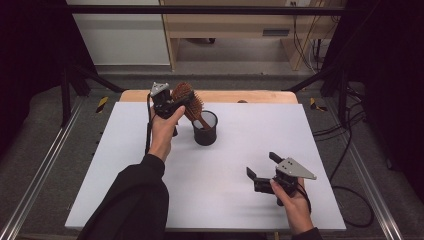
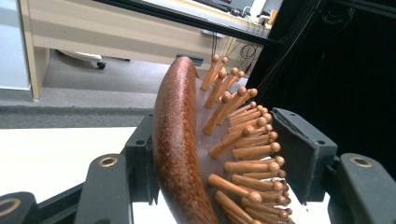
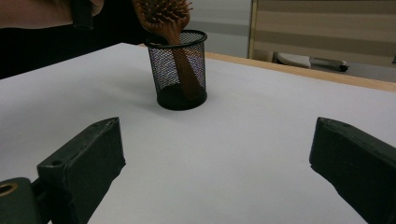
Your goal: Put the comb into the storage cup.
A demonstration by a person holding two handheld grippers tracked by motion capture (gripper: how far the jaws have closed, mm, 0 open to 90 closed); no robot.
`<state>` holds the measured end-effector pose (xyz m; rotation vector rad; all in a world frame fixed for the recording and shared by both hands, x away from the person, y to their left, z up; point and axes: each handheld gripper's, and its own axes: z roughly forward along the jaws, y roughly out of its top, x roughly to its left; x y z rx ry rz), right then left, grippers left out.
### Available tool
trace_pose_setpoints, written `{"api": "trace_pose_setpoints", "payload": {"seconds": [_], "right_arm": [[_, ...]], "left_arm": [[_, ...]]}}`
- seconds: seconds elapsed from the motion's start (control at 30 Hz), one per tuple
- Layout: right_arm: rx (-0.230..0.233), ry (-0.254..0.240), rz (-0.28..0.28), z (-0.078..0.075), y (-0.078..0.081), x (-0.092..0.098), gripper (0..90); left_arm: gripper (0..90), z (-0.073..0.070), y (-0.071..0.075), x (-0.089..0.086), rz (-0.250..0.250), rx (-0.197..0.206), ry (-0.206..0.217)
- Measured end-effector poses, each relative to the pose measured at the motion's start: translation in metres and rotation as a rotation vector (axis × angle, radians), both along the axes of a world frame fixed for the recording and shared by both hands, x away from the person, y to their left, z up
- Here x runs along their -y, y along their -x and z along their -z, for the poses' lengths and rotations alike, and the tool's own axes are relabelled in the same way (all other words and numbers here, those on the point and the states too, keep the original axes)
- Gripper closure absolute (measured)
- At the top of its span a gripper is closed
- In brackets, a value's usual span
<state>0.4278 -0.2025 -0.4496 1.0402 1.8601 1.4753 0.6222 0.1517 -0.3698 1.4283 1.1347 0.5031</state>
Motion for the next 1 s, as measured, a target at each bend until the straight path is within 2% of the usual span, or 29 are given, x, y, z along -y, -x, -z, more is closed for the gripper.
{"api": "trace_pose_setpoints", "payload": {"seconds": [0.63, 1.0], "right_arm": [[0.001, 0.001, -0.002, -0.0005, 0.0007, 0.0003, 3.4], [0.001, -0.002, -0.002, -0.0010, 0.0008, 0.0006, 3.4]], "left_arm": [[34.5, 0.0016, 0.0011, -0.0042, -0.008, 0.006, 0.017], [28.1, 0.0010, 0.0018, -0.0030, -0.013, 0.020, 0.021]]}}
